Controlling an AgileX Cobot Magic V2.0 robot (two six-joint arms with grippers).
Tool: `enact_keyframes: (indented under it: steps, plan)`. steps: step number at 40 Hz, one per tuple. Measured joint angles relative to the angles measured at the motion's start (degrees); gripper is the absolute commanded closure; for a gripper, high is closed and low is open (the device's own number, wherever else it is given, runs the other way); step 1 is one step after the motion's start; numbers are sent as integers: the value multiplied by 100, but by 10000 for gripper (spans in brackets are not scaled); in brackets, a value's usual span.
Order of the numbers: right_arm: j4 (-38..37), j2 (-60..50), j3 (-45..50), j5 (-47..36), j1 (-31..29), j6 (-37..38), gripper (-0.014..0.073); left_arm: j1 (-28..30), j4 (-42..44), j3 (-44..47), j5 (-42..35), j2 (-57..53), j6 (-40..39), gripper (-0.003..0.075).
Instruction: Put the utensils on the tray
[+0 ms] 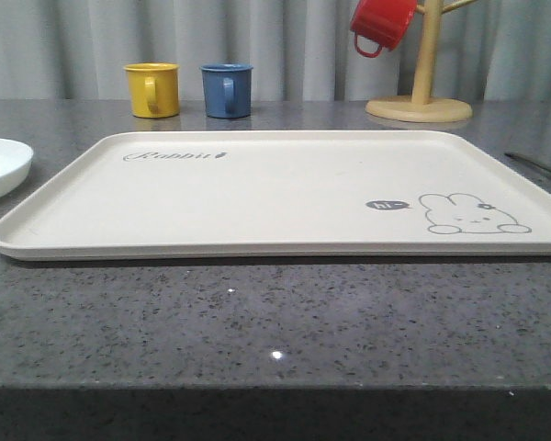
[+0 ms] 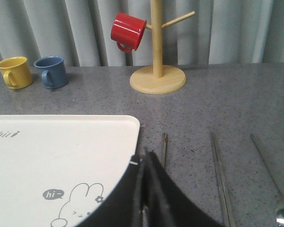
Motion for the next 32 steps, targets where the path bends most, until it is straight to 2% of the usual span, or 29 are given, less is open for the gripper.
enact_keyframes:
  steps: [2, 5, 6, 8, 10, 12, 18, 24, 32]
  plan:
    - [0, 0, -10, 0, 0, 0, 407, 0, 0, 0, 0, 0, 0, 367]
    - [0, 0, -9, 9, 0, 0, 218, 0, 0, 0, 0, 0, 0, 150]
    - [0, 0, -9, 9, 0, 0, 174, 0, 0, 0, 0, 0, 0, 92]
    - [0, 0, -9, 9, 0, 0, 77, 0, 0, 0, 0, 0, 0, 24]
    - [0, 0, -9, 13, 0, 0, 18, 0, 0, 0, 0, 0, 0, 22]
    - [0, 0, -9, 22, 0, 0, -5, 0, 0, 0, 0, 0, 0, 43]
    - [0, 0, -9, 22, 0, 0, -5, 0, 0, 0, 0, 0, 0, 101]
    - [0, 0, -9, 22, 0, 0, -5, -10, -11, -150, 67, 243, 0, 114]
    - [0, 0, -23, 26, 0, 0, -5, -510, -66, -954, 811, 1524, 0, 114]
